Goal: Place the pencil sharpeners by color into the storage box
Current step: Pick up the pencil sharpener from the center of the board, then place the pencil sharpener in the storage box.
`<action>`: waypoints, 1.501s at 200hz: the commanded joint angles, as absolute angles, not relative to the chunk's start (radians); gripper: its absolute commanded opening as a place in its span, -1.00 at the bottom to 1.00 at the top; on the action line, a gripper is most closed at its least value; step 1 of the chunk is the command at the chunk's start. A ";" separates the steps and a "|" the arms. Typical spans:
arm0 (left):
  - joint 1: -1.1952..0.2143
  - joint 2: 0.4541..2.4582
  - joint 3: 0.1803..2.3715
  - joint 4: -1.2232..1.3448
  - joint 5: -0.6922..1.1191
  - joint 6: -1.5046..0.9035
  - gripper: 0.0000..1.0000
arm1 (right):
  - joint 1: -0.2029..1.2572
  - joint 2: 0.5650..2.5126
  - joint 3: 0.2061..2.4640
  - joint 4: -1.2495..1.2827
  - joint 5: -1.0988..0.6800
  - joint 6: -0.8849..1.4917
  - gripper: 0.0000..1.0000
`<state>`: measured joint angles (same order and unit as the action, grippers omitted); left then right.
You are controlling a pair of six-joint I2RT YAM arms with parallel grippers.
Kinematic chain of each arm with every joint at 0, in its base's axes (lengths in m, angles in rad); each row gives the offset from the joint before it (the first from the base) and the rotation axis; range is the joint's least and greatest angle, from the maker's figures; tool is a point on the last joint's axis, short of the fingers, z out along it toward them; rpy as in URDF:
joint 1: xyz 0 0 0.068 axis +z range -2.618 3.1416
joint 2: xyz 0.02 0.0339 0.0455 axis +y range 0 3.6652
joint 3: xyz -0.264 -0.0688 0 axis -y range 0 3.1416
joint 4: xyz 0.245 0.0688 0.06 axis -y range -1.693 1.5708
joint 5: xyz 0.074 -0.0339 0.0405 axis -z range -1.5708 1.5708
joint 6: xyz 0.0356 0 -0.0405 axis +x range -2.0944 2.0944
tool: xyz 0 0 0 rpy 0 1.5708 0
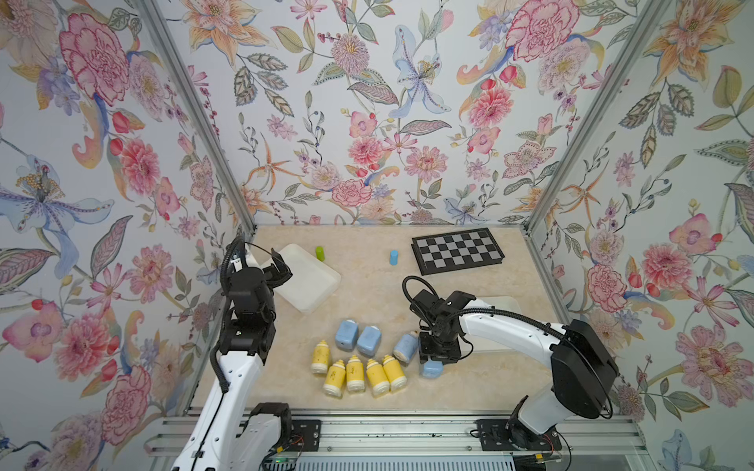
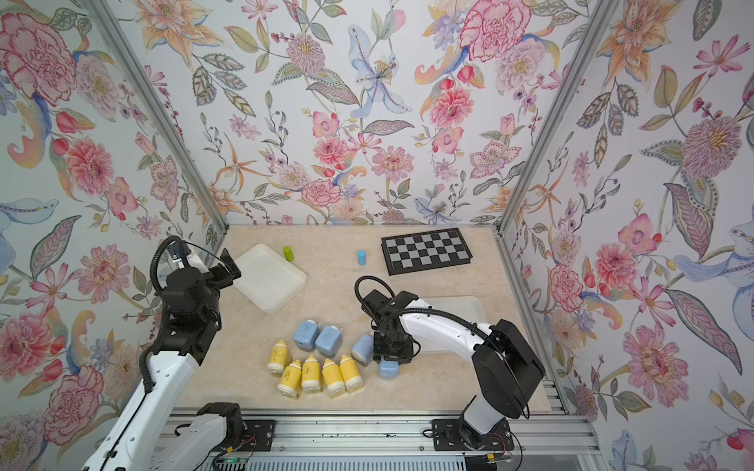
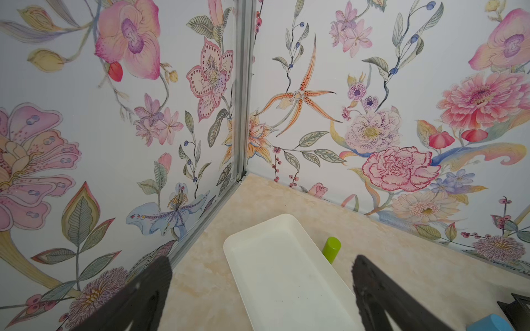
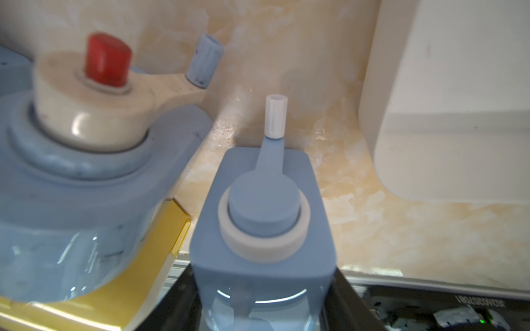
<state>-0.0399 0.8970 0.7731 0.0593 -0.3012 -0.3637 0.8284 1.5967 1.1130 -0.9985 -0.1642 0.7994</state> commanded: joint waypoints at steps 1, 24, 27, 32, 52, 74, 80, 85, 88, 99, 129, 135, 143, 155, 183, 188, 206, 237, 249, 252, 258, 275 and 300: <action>-0.051 0.880 0.764 0.044 -0.337 -0.362 0.99 | 0.815 1.587 1.162 -1.082 -0.139 0.736 -0.35; -0.051 0.882 0.775 0.039 -0.342 -0.366 0.99 | 0.800 1.565 1.204 -1.128 -0.128 0.688 -0.37; -0.052 0.881 0.778 0.036 -0.343 -0.365 0.99 | 0.798 1.562 1.211 -1.136 -0.124 0.682 -0.37; -0.051 0.882 0.783 0.031 -0.348 -0.364 0.99 | 0.792 1.557 1.222 -1.148 -0.121 0.671 -0.37; -0.051 0.877 0.801 0.030 -0.364 -0.351 0.99 | 0.768 1.542 1.276 -1.201 -0.109 0.629 -0.38; -0.052 0.877 0.806 0.045 -0.368 -0.333 0.99 | 0.741 1.539 1.350 -1.274 -0.091 0.577 -0.39; -0.051 0.879 0.808 0.047 -0.369 -0.330 0.99 | 0.733 1.540 1.368 -1.290 -0.087 0.561 -0.39; -0.052 0.884 0.812 0.045 -0.368 -0.329 0.99 | 0.725 1.542 1.381 -1.301 -0.081 0.549 -0.39; -0.052 0.886 0.814 0.042 -0.366 -0.328 0.99 | 0.718 1.542 1.387 -1.309 -0.076 0.542 -0.39; -0.052 0.890 0.819 0.043 -0.357 -0.327 0.99 | 0.693 1.544 1.401 -1.323 -0.066 0.518 -0.39; -0.051 0.887 0.815 0.052 -0.335 -0.321 0.99 | 0.604 1.551 1.425 -1.344 -0.045 0.443 -0.39; -0.052 0.885 0.813 0.055 -0.334 -0.321 0.99 | 0.590 1.554 1.430 -1.347 -0.039 0.428 -0.39; -0.052 0.885 0.808 0.060 -0.331 -0.322 0.99 | 0.571 1.558 1.432 -1.351 -0.030 0.412 -0.39; -0.052 0.884 0.803 0.059 -0.322 -0.324 0.99 | 0.545 1.565 1.433 -1.350 -0.023 0.390 -0.39; -0.051 0.859 0.771 0.063 -0.299 -0.336 0.99 | 0.495 1.585 1.429 -1.348 -0.007 0.350 -0.39; -0.051 0.856 0.767 0.063 -0.298 -0.337 0.99 | 0.491 1.590 1.426 -1.348 -0.005 0.345 -0.39; -0.052 0.854 0.765 0.060 -0.288 -0.327 0.99 | 0.480 1.603 1.409 -1.329 -0.011 0.336 -0.39; -0.052 0.864 0.769 0.049 -0.297 -0.311 0.99 | 0.474 1.615 1.358 -1.277 -0.033 0.348 -0.39; -0.053 0.864 0.765 0.051 -0.296 -0.310 0.99 | 0.475 1.617 1.334 -1.252 -0.045 0.360 -0.39; -0.053 0.863 0.764 0.051 -0.296 -0.310 0.99 | 0.474 1.617 1.327 -1.245 -0.048 0.364 -0.39; -0.054 0.862 0.763 0.052 -0.294 -0.309 0.99 | 0.474 1.617 1.316 -1.233 -0.054 0.369 -0.40; -0.053 0.857 0.758 0.052 -0.296 -0.308 0.99 | 0.476 1.618 1.283 -1.200 -0.064 0.386 -0.40; -0.055 0.842 0.749 0.052 -0.317 -0.304 0.99 | 0.479 1.615 1.248 -1.166 -0.078 0.407 -0.40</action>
<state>-0.0463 0.8646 0.7700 0.0448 -0.2962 -0.3214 0.4801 1.6127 1.2724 -1.2022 -0.0559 0.3790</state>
